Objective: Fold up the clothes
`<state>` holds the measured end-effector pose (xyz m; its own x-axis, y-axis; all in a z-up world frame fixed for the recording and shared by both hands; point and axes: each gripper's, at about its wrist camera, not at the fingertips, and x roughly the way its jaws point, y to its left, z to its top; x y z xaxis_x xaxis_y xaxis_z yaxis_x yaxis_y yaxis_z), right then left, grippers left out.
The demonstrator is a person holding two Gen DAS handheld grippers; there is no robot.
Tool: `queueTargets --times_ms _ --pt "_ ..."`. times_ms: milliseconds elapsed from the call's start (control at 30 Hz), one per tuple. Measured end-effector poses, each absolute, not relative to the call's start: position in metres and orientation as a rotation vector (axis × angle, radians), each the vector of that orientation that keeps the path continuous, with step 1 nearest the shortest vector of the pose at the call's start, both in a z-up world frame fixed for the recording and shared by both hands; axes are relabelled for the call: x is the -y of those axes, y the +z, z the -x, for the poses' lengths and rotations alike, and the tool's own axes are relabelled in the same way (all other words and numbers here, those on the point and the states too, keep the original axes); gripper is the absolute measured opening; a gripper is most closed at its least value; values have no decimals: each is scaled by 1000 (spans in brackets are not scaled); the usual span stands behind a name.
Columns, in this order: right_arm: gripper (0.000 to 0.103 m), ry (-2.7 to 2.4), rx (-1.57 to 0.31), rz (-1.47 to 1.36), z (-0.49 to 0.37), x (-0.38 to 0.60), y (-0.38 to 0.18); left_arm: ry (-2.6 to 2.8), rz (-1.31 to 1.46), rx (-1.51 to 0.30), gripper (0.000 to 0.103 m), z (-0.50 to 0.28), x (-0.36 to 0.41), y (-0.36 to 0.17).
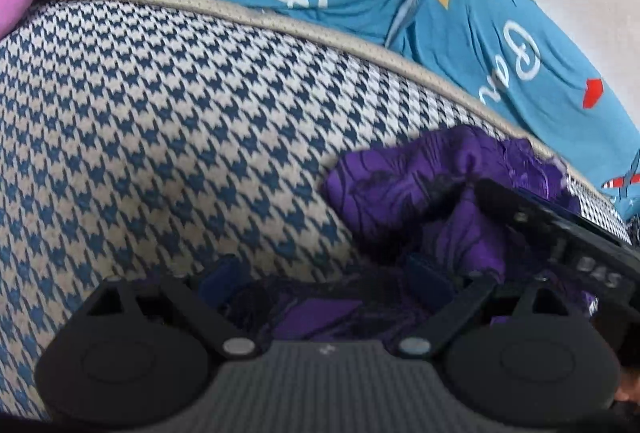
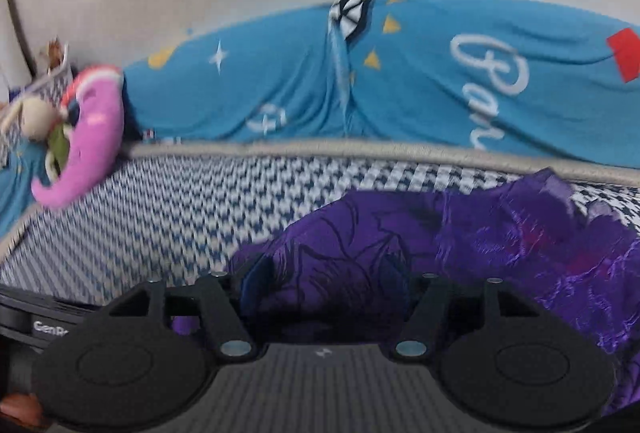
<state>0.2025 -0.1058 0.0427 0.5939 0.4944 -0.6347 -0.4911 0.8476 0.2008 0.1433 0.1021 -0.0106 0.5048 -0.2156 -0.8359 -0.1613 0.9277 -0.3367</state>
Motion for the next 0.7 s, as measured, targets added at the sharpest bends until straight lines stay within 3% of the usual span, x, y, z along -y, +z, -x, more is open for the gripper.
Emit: queueTargets --times_ms 33,100,200,333,500,700 --pt "56 571 -740 11 -202 105 41 -40 399 -1055 93 -142 -100 -12" --pt "22 554 -751 20 -202 109 39 -53 383 -1059 93 -140 -94 -14" --pt "9 526 -765 27 -201 117 36 -73 362 -1054 92 -137 -87 -13" --pt "4 454 -755 60 -197 130 37 -96 369 -1049 92 -137 -79 -13" --pt "4 399 -793 -19 -203 166 37 -121 369 -1044 92 -135 -64 -14" --pt "7 507 -666 -66 -188 180 66 -141 382 -1037 92 -127 -55 -12"
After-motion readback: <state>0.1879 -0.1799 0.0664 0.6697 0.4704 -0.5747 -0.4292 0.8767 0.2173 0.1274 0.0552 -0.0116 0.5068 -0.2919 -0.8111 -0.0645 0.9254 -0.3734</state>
